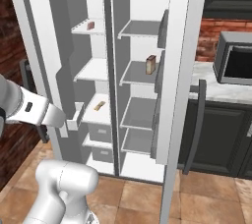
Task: There's a steak in the fridge that needs to be moved to the freezer for freezing. Pick up the steak from the fridge, place it on any shelf in the freezer, and close the fridge and freezer doors when done.
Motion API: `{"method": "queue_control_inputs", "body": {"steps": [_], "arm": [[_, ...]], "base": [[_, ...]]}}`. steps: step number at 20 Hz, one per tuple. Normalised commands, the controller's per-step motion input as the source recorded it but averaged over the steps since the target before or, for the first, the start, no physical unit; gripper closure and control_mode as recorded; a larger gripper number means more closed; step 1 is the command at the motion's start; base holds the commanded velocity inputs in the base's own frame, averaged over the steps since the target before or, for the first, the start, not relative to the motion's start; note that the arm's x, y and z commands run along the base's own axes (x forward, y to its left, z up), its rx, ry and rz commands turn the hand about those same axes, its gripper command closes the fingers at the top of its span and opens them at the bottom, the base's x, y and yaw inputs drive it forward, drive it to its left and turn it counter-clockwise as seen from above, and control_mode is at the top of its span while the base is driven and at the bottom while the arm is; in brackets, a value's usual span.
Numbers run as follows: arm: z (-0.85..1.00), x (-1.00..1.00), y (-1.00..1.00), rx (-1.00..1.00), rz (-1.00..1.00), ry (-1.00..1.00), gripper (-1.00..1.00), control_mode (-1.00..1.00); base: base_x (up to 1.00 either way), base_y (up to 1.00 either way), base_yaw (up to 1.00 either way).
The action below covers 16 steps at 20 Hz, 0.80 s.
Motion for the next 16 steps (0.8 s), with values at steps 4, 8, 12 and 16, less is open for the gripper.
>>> {"method": "queue_control_inputs", "body": {"steps": [4, 8, 12, 16], "arm": [[0.0, -0.21, -0.42, 0.0, 0.0, -0.02, -1.0, -1.0], [-0.06, -0.17, -0.65, 0.0, 0.0, -0.06, -1.0, -1.0], [-0.19, 0.0, -0.66, 0.0, 0.0, -0.08, -1.0, -1.0], [-0.29, 0.03, -0.59, 0.0, 0.0, -0.1, -1.0, -1.0]], "base": [[0.0, 0.0, 0.0], [0.0, 0.0, 0.0], [0.0, 0.0, 0.0], [0.0, 0.0, 0.0]]}}
